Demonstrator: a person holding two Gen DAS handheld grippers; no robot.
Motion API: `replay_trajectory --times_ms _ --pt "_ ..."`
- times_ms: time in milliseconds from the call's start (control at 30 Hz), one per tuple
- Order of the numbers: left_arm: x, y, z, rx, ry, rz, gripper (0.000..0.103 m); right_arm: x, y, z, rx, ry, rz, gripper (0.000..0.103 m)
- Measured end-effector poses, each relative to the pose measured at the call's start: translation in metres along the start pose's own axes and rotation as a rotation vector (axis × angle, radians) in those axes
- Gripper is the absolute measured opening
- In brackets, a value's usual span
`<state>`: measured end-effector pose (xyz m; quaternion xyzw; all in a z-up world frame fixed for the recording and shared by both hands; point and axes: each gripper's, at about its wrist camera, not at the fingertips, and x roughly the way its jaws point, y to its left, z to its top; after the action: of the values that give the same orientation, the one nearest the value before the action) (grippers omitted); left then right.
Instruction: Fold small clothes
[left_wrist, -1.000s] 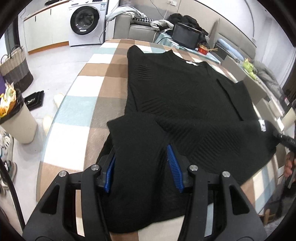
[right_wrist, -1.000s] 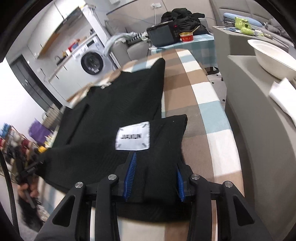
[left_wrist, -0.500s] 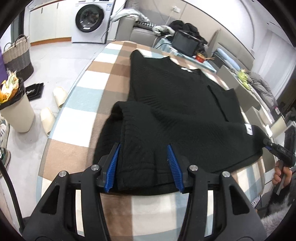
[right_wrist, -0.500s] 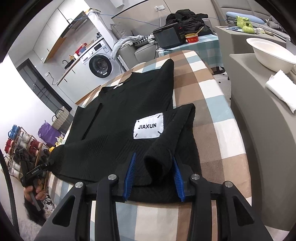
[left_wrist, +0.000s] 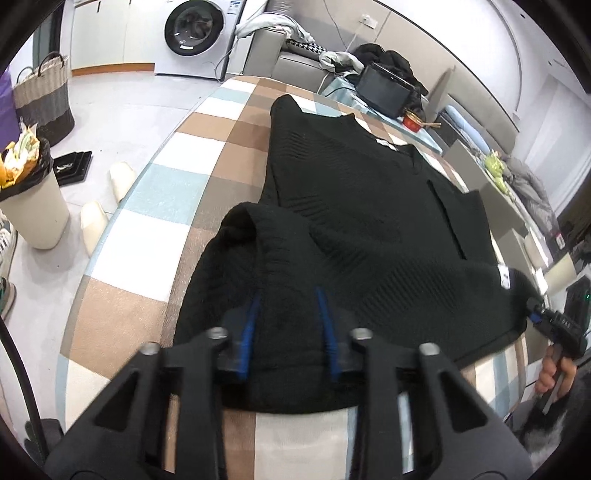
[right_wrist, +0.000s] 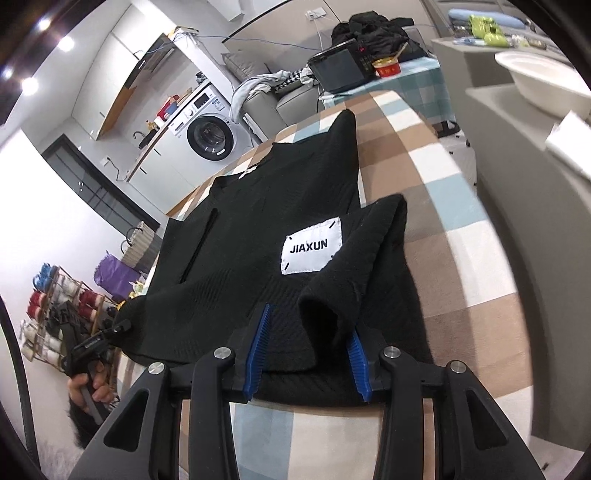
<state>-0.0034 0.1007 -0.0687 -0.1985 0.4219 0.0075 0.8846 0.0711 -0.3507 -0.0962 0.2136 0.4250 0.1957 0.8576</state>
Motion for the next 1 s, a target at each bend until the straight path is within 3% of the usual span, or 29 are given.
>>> replay_trajectory --times_ms 67,133,233,533,800,867,900,933,1000 --pt "0.000 0.001 0.004 -0.011 -0.018 -0.013 0.013 0.006 -0.001 0.001 0.015 0.001 0.006 0.036" --pt "-0.002 0.000 0.010 -0.011 -0.047 -0.016 0.009 0.009 0.000 0.002 0.014 -0.004 0.005 0.014" --pt "-0.012 0.000 0.019 -0.009 -0.094 -0.018 0.006 0.004 0.006 0.006 -0.001 -0.042 0.001 0.006" --pt "-0.027 -0.005 0.070 -0.019 -0.215 -0.080 0.006 -0.028 0.030 0.045 -0.060 -0.184 0.044 0.005" --pt "0.010 -0.011 0.151 -0.017 -0.238 -0.101 0.007 0.003 0.040 0.124 -0.071 -0.280 0.002 0.005" --pt "0.035 -0.006 0.169 -0.052 -0.203 -0.077 0.013 0.022 0.037 0.144 -0.045 -0.264 -0.008 0.009" --pt "0.045 -0.003 0.174 -0.063 -0.185 -0.062 0.016 0.032 0.035 0.152 -0.044 -0.245 -0.010 0.021" --pt "0.056 0.001 0.178 -0.072 -0.162 -0.031 0.022 0.043 0.032 0.160 -0.038 -0.221 -0.022 0.039" --pt "0.070 0.006 0.177 -0.077 -0.138 0.027 0.034 0.056 0.022 0.168 0.000 -0.201 -0.052 0.045"
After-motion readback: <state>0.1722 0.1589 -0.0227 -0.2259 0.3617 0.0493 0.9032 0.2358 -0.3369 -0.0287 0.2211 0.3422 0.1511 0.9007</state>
